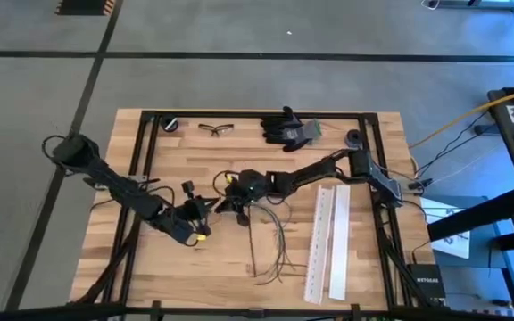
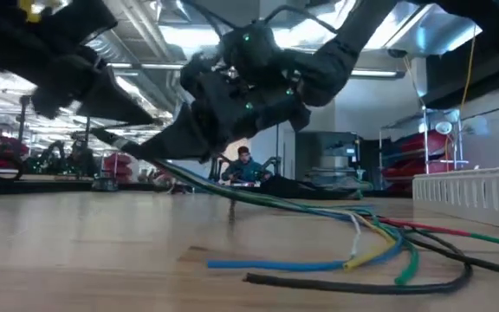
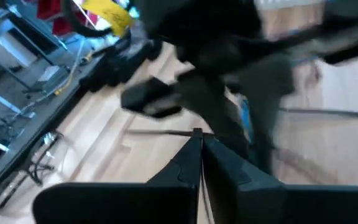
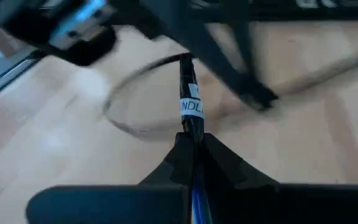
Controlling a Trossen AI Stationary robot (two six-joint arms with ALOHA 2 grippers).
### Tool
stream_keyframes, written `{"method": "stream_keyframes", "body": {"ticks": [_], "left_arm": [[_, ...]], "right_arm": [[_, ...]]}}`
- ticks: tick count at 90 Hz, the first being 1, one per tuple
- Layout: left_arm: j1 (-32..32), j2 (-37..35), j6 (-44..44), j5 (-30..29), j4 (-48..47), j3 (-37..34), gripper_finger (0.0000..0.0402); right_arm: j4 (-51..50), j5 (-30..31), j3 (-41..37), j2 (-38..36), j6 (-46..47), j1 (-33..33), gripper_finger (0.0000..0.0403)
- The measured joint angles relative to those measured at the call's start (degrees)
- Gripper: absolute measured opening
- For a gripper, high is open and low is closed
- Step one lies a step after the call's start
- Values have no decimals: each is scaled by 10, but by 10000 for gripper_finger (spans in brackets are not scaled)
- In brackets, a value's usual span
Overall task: Ziptie cables
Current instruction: Wrap the zip tie on the cables
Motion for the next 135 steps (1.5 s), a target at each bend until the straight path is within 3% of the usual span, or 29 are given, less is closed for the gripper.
{"method": "stream_keyframes", "body": {"ticks": [15, 40, 57, 71, 86, 97, 116, 135], "left_arm": [[9, 0, 28, 4, 14, 0, 0], [31, 0, 43, 11, 41, 0, 0], [32, 0, 51, 22, 52, 0, 0], [33, -1, 20, 22, 53, 1, 4], [47, -21, -38, 81, 44, 3, 42], [51, -62, -108, 152, -18, 10, 78], [35, -147, -268, 277, -171, 23, 110], [-21, -150, -431, 300, -219, 0, 105]], "right_arm": [[-24, -9, 0, 0, -13, 7, 1], [29, -11, 0, 0, -13, 10, 7], [-34, 11, 0, 0, 3, 10, 44], [-56, 10, 0, 0, 13, 11, 102], [-61, 8, 0, 0, 13, 10, 169], [-66, 5, 0, 0, 13, 10, 198], [-66, 5, 0, 0, 13, 10, 209], [-67, 15, 0, 0, 13, 10, 209]]}}
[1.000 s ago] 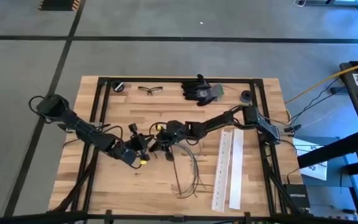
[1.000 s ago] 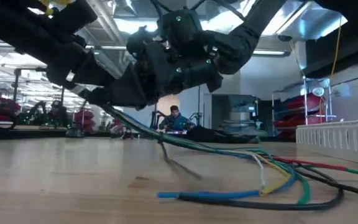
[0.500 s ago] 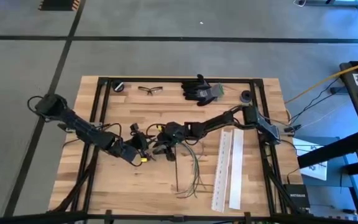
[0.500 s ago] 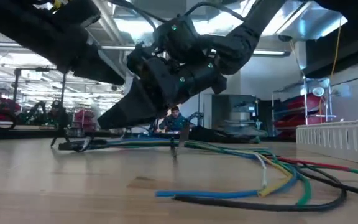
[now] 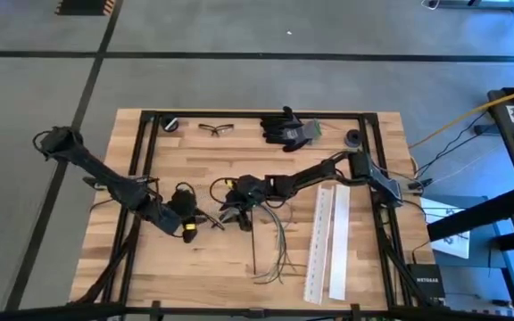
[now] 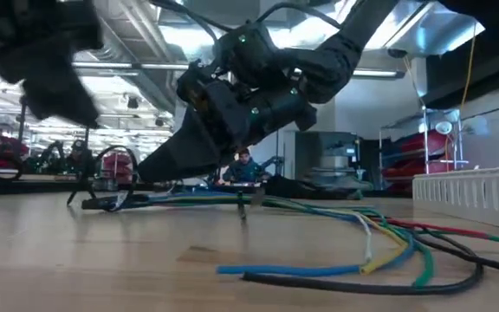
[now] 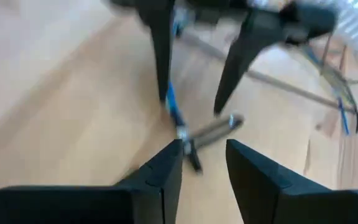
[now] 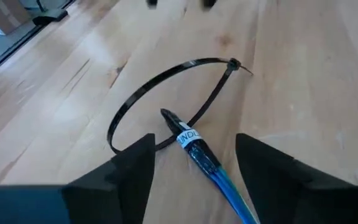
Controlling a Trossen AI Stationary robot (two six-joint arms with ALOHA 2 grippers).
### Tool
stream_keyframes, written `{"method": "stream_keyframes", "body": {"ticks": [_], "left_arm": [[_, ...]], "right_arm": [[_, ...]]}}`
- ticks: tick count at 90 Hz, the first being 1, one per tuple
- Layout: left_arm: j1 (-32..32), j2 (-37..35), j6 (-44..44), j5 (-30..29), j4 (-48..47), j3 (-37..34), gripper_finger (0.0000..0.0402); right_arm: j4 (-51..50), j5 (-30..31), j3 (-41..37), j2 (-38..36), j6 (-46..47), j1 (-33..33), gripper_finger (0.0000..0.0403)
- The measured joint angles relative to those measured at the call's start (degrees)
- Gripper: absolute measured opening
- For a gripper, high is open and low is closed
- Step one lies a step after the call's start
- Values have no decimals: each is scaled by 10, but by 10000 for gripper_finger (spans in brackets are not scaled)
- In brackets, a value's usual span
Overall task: Ziptie cables
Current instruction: Wrap the zip tie on the cables
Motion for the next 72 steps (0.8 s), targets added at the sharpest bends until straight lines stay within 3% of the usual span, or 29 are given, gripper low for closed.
{"method": "stream_keyframes", "body": {"ticks": [9, 37, 52, 61, 72], "left_arm": [[-14, 20, -12, 1, 2, -2, 104], [-2, 107, 110, -50, 11, -2, 104], [-11, 109, 131, 0, 13, 9, 99], [-19, 97, 150, 35, -42, 37, 93], [-23, 76, 168, 29, -139, 89, 85]], "right_arm": [[0, 0, 0, 0, -1, 0, 209], [0, 0, 0, 0, -11, 0, 209], [-5, 0, 0, 0, -11, 0, 209], [-5, 0, 0, 0, -11, 0, 209], [-6, 0, 0, 0, -11, 0, 209]]}}
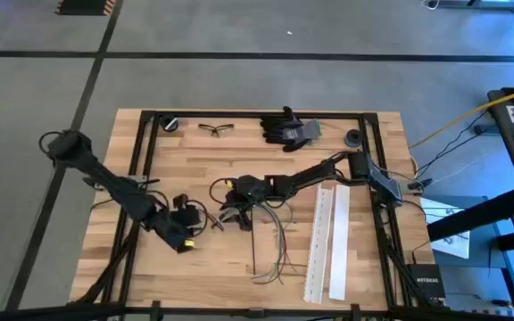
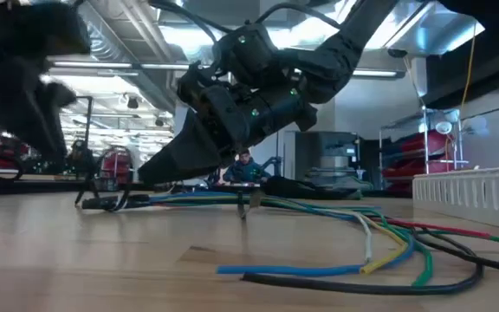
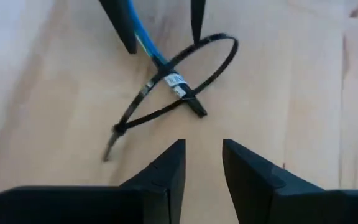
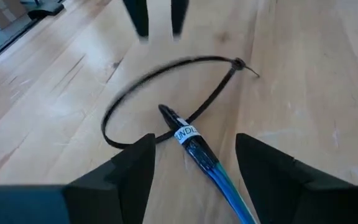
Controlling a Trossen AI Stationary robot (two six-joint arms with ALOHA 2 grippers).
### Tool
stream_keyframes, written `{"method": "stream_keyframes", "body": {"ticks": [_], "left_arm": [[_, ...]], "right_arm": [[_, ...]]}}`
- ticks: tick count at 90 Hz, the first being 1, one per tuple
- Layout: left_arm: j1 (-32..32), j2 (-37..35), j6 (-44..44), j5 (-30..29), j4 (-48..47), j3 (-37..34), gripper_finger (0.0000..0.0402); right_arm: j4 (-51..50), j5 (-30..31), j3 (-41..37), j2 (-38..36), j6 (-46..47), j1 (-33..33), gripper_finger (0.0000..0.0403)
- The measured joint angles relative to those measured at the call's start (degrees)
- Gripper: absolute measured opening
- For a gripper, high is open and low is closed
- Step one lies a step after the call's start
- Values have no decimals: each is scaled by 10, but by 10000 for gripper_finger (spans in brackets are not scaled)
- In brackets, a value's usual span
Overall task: Ziptie cables
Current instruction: Wrap the zip tie on the cables
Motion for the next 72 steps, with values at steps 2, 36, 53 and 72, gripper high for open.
{"method": "stream_keyframes", "body": {"ticks": [2, 36, 53, 72], "left_arm": [[0, -2, 7, -3, -3, 4, 84], [47, 2, 20, -45, -20, -26, 141], [50, 2, 20, -40, 57, -69, 182], [61, 10, 84, -60, 151, -114, 191]], "right_arm": [[0, 0, 0, 0, 0, 0, 209], [1, 0, 0, 0, 40, 0, 209], [2, 6, 0, 0, 44, 0, 209], [3, 32, 0, 0, 44, 0, 209]]}}
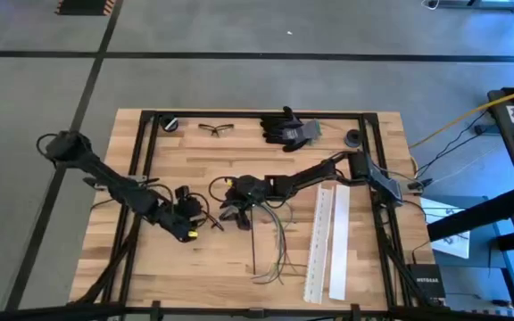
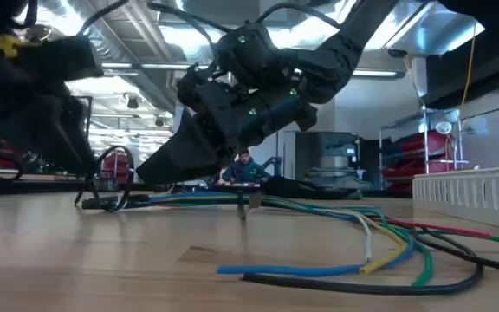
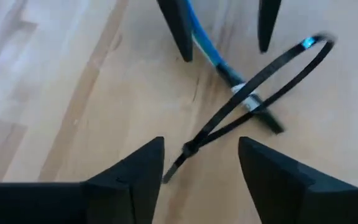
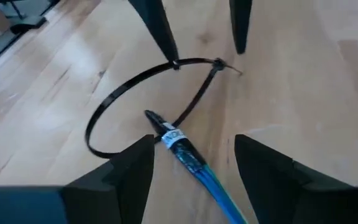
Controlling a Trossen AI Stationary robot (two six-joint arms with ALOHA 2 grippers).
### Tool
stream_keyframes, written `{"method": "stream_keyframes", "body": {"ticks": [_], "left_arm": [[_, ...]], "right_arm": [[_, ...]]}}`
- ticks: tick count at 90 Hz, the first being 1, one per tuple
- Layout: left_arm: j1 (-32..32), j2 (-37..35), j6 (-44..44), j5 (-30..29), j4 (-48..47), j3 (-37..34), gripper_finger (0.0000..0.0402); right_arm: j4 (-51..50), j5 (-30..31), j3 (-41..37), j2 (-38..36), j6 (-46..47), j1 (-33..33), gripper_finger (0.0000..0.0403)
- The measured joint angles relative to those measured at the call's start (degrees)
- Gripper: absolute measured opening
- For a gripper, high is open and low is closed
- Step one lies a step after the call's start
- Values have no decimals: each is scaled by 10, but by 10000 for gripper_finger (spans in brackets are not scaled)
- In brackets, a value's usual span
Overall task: Ziptie cables
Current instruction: Wrap the zip tie on the cables
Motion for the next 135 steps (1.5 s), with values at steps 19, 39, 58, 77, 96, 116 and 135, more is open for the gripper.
{"method": "stream_keyframes", "body": {"ticks": [19, 39, 58, 77, 96, 116, 135], "left_arm": [[39, 18, 90, -13, 121, -20, 151], [63, 44, 116, 9, 147, -20, 40], [64, 63, 135, 7, 196, -20, 3], [67, 65, 132, 6, 204, -20, 0], [66, 65, 130, 6, 206, -20, 0], [66, 65, 135, -15, 222, -20, 0], [67, 65, 176, -59, 232, -10, 0]], "right_arm": [[-3, 2, 0, -1, 2, 0, 209], [-172, 6, 1, -78, -34, -9, 209], [-151, 8, -3, -79, -94, 3, 209], [-146, 59, -3, -39, -147, 6, 209], [-141, 92, 0, -19, -145, -1, 176], [-143, 65, 0, -19, -146, 0, 34], [-135, 56, 0, -19, -99, 12, 15]]}}
